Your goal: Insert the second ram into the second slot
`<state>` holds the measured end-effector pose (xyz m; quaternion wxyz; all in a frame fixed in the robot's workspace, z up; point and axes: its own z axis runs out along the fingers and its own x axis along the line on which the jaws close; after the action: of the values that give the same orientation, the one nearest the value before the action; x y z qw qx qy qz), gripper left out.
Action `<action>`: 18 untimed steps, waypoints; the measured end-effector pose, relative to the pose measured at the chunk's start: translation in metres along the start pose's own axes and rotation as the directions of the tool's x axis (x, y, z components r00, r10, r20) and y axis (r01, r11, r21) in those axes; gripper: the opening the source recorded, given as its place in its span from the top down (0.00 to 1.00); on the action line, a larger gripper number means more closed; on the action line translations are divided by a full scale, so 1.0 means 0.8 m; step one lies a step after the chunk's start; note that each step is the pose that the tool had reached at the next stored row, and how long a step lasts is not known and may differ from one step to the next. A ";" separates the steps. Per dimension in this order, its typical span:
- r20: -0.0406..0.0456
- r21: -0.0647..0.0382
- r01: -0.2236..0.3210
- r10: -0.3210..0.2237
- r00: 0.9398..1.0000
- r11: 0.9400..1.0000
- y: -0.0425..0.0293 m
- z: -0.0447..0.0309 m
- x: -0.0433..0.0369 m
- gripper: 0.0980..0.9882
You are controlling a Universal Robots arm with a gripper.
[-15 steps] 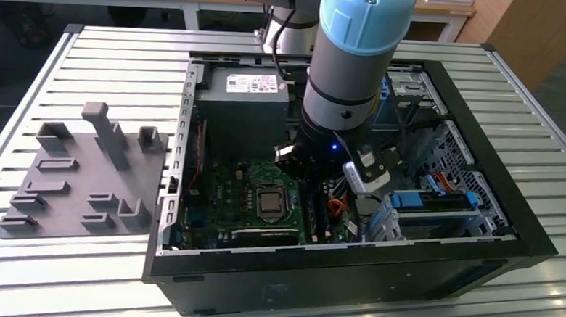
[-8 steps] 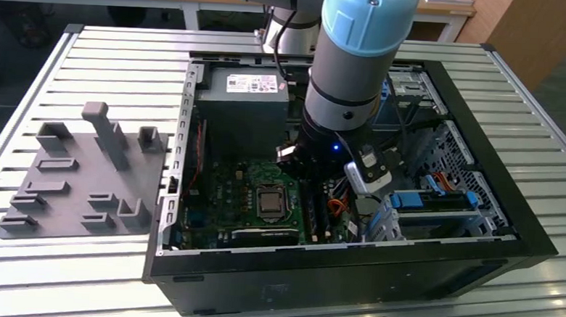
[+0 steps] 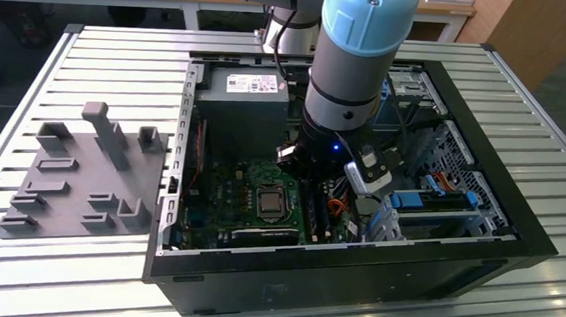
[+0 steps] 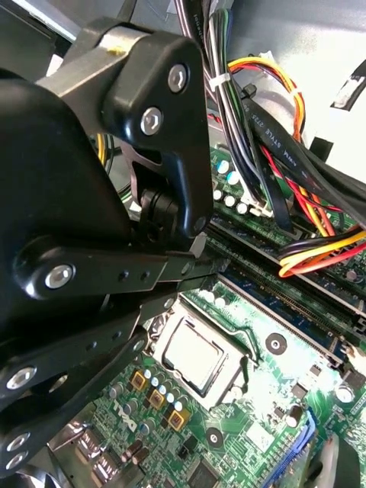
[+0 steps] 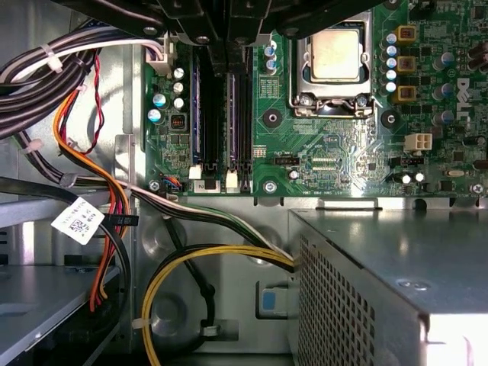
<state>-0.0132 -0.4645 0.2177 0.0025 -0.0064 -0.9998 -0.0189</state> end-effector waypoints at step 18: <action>0.000 0.000 0.000 0.000 1.000 1.000 0.0006 -0.0163 0.000 0.89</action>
<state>-0.0132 -0.4646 0.2308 0.0025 -0.0064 -0.9998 -0.0190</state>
